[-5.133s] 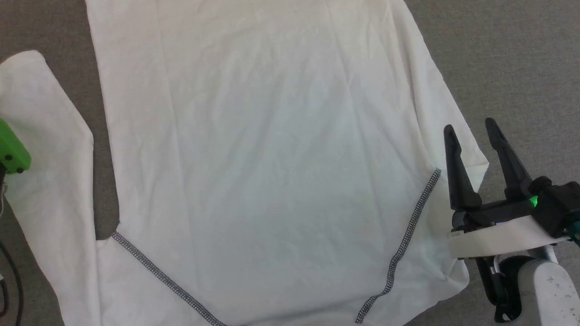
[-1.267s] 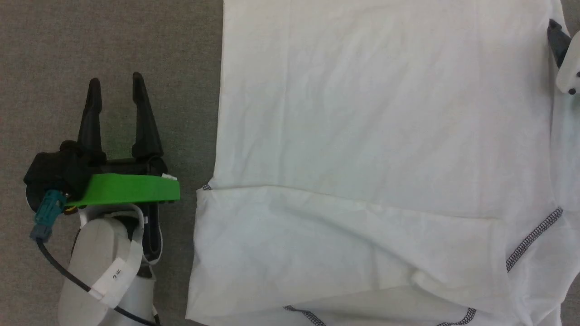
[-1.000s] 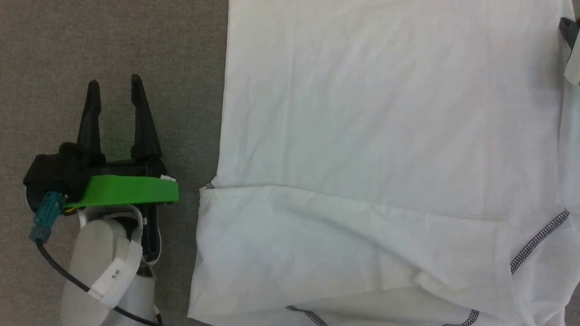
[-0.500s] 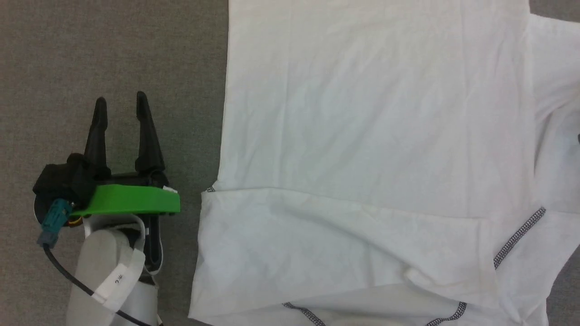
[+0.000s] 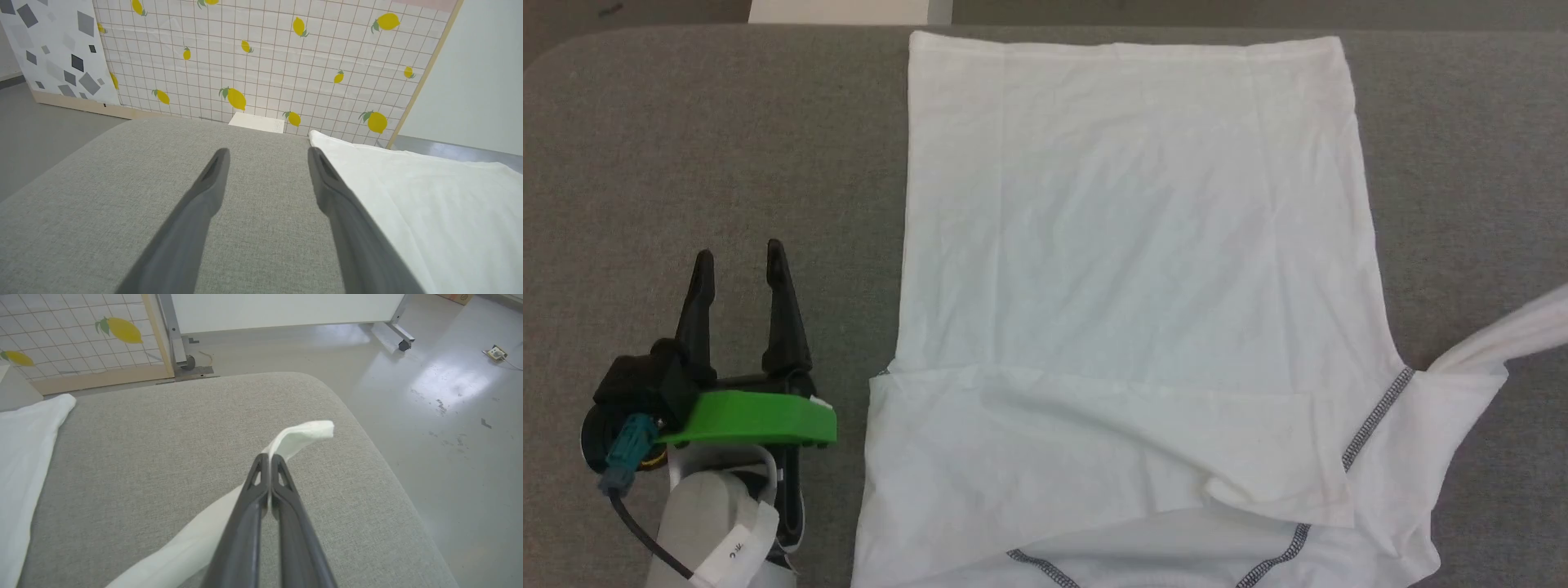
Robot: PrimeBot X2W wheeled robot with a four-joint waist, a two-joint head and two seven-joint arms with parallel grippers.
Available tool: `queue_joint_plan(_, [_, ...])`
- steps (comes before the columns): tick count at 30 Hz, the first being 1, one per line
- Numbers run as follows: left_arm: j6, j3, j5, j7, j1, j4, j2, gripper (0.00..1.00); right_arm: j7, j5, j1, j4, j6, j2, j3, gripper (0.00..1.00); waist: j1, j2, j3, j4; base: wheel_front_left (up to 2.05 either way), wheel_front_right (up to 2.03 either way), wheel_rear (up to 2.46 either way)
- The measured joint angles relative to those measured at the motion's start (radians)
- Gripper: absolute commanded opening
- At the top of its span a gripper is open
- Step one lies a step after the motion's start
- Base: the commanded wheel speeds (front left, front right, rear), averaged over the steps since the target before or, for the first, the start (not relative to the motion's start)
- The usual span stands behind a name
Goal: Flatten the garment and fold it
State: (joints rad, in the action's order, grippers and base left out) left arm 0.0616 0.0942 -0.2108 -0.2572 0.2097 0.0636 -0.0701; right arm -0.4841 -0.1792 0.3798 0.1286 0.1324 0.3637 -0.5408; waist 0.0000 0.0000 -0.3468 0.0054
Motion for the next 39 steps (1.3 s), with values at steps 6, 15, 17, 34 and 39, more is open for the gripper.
queue_joint_plan(6, [0.0, 0.006, 0.0, 0.0, -0.023, 0.002, -0.001, 1.0, 0.0, 0.039, -0.114, -0.118, 0.0, -0.043, -0.074, 0.0, 0.0, 0.0, 0.053, -0.034, 0.0, 0.0, 0.0])
queue_joint_plan(15, [0.0, 0.0, -0.001, 0.0, -0.049, 0.012, 0.0, 1.0, -0.006, 0.053, -0.235, -0.343, 0.0, -0.129, -0.113, 0.0, 0.0, 0.0, 0.116, -0.059, 0.0, 0.0, 0.0])
queue_joint_plan(17, [0.0, -0.002, -0.001, 0.0, -0.053, 0.016, 0.0, 1.0, -0.017, 0.052, -0.255, -0.413, 0.0, -0.144, -0.104, 0.0, 0.0, 0.0, 0.125, -0.06, 0.0, 0.0, 0.0])
queue_joint_plan(34, [0.008, -0.02, -0.01, 0.0, -0.056, 0.033, -0.002, 1.0, -0.255, 0.06, -0.274, -0.814, 0.0, -0.148, 0.74, 0.0, 0.0, 0.0, 0.145, -0.048, 0.0, 0.0, 0.0])
queue_joint_plan(39, [0.008, -0.027, -0.016, 0.0, -0.054, 0.035, -0.003, 1.0, -0.239, 0.067, -0.206, -0.611, 0.0, -0.176, 0.979, 0.0, 0.0, 0.0, 0.133, -0.038, 0.0, 0.0, 0.0])
